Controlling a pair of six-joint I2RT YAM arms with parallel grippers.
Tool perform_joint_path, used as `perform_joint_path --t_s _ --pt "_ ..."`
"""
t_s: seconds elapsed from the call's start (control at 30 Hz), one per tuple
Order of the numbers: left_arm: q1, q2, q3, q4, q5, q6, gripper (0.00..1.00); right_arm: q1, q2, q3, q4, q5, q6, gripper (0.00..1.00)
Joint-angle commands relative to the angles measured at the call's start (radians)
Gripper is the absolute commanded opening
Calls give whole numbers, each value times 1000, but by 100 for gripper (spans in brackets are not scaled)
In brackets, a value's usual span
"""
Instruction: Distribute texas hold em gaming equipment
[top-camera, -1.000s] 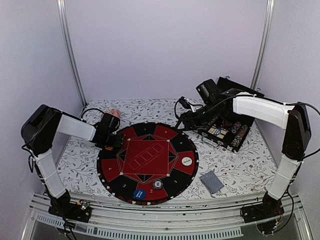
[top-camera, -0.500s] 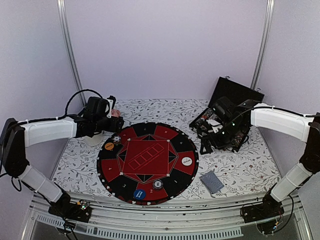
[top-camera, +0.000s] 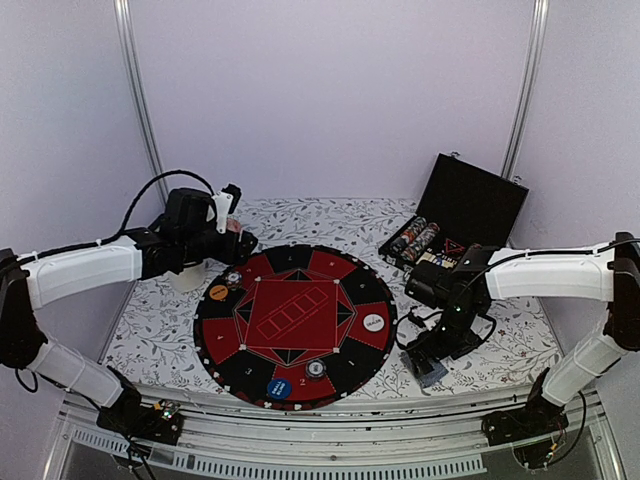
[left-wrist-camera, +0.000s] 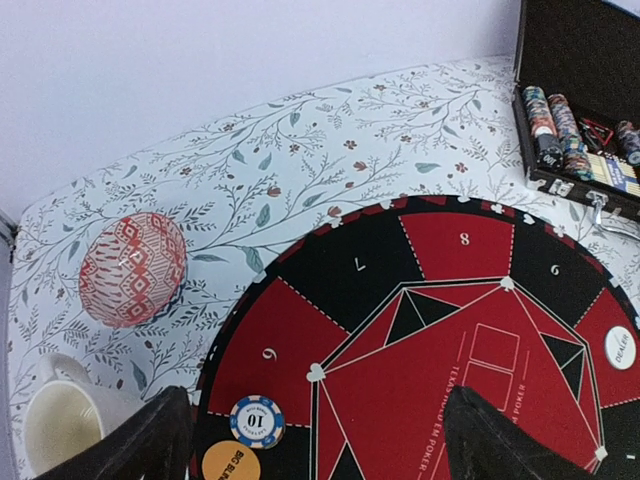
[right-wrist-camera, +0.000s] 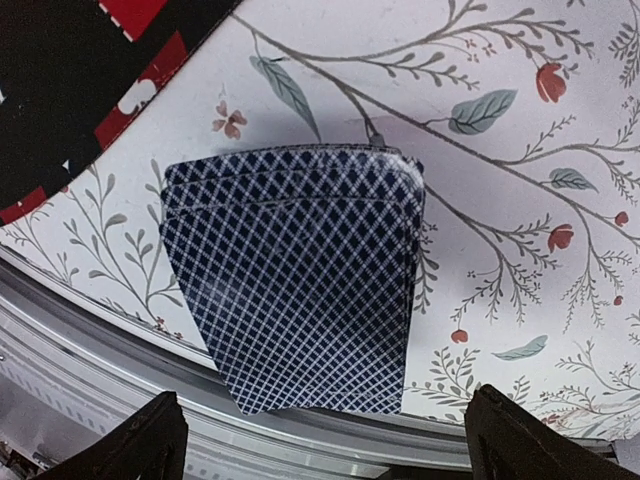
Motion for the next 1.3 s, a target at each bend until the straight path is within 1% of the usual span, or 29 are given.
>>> perform_joint_path --t_s 0.0,0.33,0.47,0.53,0.67,0.87,1.17,1.27 --pt "-10 19 4 -16 29 19 89 30 12 5 10 34 26 99" --pt "-13 42 14 -16 54 23 89 55 77 -27 77 87 30 99" --pt "-14 45 17 -16 56 23 89 61 101 -58 138 83 32 100" --pt "-14 44 17 -17 58 25 89 65 116 -71 142 94 34 98" --pt "-14 38 18 -16 55 32 89 74 146 -79 152 111 42 91" --pt "-14 34 17 -19 55 32 89 92 179 -75 154 123 44 77" --pt "-22 19 24 -26 78 11 88 94 162 -41 138 143 11 55" --pt "-35 5 27 -26 99 -11 88 94 139 -17 122 146 -15 51"
